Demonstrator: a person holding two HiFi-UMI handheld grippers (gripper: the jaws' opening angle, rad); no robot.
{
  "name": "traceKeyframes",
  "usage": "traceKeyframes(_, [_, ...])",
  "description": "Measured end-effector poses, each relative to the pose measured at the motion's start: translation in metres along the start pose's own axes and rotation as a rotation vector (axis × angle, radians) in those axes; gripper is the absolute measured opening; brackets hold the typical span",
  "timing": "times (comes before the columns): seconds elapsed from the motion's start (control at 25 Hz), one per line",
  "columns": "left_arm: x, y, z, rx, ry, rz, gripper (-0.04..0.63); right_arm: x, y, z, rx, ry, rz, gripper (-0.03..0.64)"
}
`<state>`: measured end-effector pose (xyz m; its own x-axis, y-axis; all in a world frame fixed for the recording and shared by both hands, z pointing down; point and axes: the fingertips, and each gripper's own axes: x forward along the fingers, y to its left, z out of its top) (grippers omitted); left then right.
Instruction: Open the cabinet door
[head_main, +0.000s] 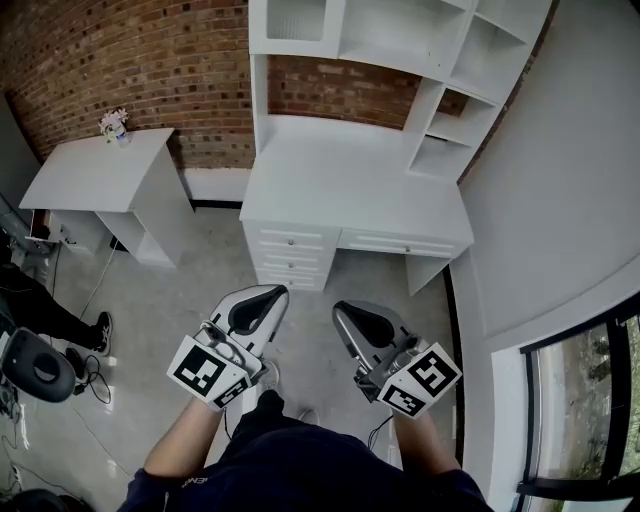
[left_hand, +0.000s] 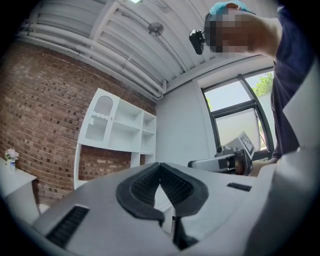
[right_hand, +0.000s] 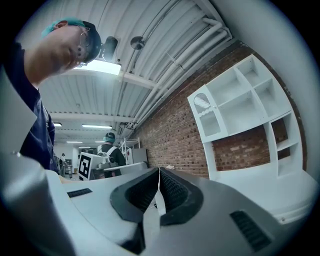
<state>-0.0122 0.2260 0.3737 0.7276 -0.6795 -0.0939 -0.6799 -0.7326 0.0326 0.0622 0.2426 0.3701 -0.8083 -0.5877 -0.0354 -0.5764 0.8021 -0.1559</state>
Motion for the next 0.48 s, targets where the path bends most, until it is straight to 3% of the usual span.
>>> traceKeyframes(0.48, [0.044, 0.12, -0.008, -0.019, 0.002, -0.059, 0.009, 0.111, -0.059, 0.0, 0.007, 0.023, -0.056, 0.026])
